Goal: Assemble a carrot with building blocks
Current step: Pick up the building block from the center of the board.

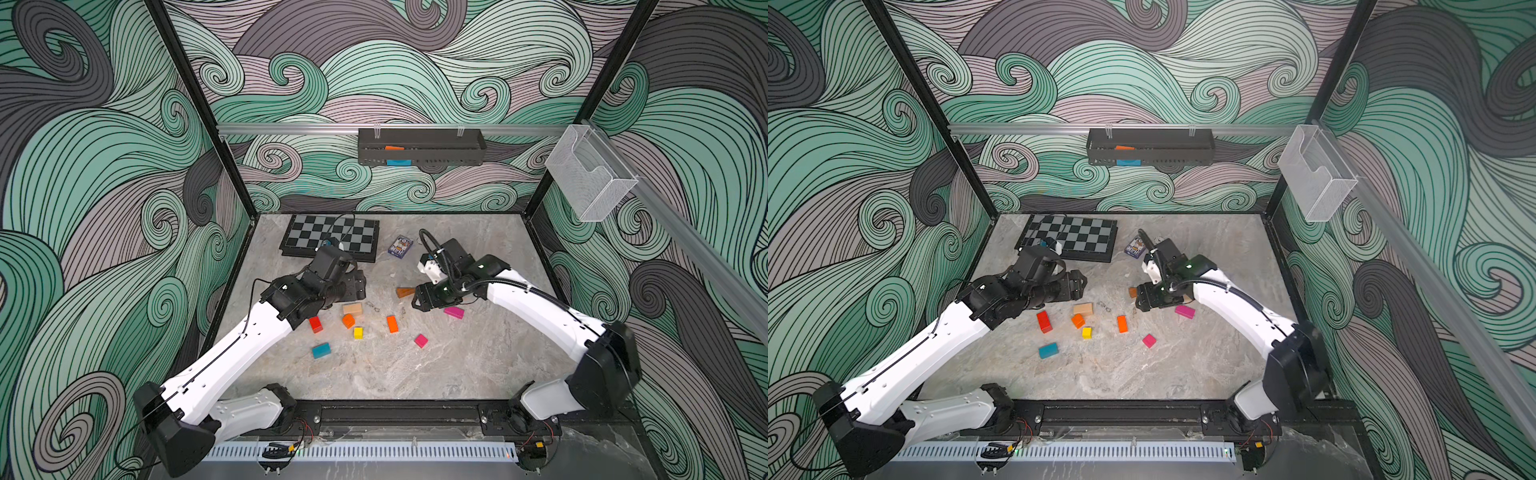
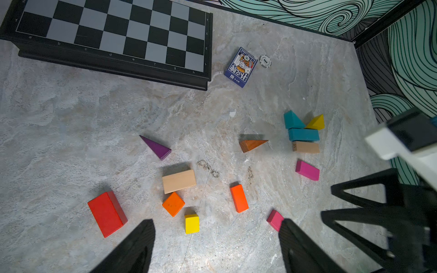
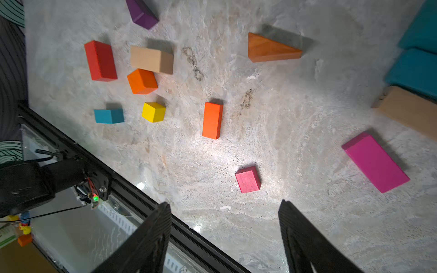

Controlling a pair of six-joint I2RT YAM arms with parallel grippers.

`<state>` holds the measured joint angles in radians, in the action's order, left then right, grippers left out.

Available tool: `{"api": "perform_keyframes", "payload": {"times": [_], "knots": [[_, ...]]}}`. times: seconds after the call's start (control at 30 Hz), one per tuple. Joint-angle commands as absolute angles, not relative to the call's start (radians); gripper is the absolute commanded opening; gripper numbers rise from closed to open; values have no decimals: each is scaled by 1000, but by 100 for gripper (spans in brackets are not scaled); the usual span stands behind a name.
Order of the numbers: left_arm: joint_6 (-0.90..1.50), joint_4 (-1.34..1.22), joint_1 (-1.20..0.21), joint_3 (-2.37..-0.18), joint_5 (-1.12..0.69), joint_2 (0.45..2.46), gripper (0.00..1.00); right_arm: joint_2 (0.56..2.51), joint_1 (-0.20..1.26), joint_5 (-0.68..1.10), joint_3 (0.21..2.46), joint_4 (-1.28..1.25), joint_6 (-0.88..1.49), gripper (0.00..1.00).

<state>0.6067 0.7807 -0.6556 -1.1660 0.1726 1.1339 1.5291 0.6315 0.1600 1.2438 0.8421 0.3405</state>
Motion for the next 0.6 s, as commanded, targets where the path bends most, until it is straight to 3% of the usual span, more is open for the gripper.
{"api": "perform_keyframes", "payload": {"times": [0.0,0.57], "knots": [[575,812,-640,-1189,133,1105,84,1604,672,79,1250,799,325,74],[589,805,-626,-1134,81,1065,83,1893,806,1,1345,692,319,73]]}}
